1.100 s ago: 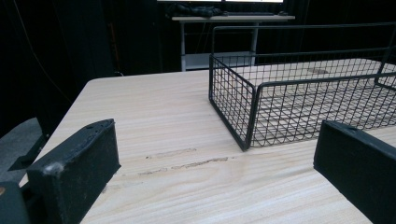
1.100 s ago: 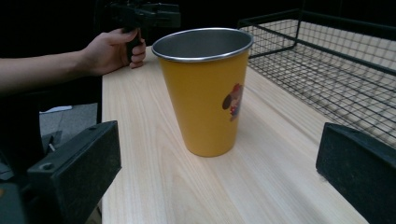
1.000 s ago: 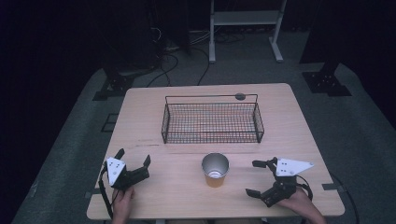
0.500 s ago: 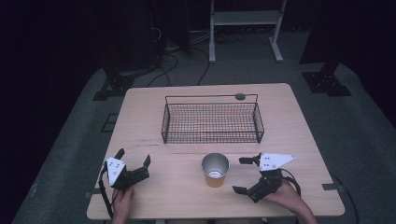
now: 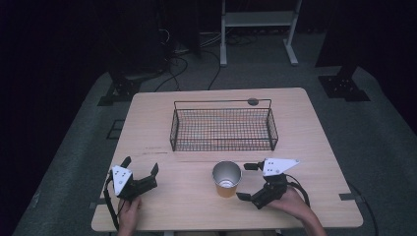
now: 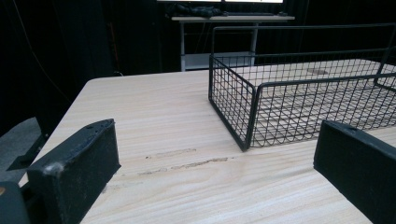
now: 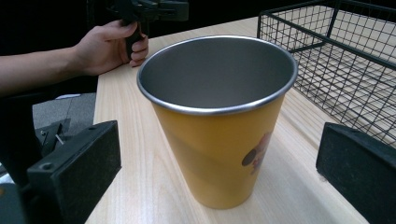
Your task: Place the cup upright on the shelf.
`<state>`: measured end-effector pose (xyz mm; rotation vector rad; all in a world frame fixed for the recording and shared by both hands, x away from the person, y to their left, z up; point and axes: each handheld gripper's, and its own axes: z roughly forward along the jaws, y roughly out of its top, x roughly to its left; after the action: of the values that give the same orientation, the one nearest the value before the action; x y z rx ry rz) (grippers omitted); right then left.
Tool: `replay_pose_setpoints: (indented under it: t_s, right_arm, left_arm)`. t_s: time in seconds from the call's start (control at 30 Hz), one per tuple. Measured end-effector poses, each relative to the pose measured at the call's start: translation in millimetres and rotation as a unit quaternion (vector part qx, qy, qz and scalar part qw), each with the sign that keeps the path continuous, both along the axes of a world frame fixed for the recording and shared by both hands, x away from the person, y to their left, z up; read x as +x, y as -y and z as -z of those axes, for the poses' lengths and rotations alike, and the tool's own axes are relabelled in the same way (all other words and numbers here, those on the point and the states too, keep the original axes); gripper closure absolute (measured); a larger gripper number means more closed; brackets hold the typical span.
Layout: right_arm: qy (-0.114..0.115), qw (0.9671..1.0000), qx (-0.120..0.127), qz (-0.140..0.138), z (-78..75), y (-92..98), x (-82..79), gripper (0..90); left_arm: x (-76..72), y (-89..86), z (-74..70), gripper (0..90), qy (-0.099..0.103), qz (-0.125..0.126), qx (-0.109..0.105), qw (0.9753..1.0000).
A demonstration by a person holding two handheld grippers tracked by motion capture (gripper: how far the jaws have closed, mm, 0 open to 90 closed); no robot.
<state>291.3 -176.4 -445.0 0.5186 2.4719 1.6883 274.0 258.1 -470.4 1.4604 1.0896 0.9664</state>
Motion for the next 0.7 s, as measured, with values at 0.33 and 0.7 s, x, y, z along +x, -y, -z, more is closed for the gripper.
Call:
replay_pose_setpoints:
  t_s: [0.33, 0.7]
  right_arm:
    - [0.000, 0.9999, -0.011, -0.001, 4.5, -12.1, 4.8, 0.0]
    - [0.003, 0.9999, -0.009, -0.004, 3.6, -24.3, 9.3, 0.0]
  left_arm:
    - [0.1, 0.0, 0.0, 0.0, 0.000, 0.000, -0.001, 1.0000]
    - [0.0, -0.2, 0.0, 0.0, 0.000, 0.000, -0.001, 1.0000]
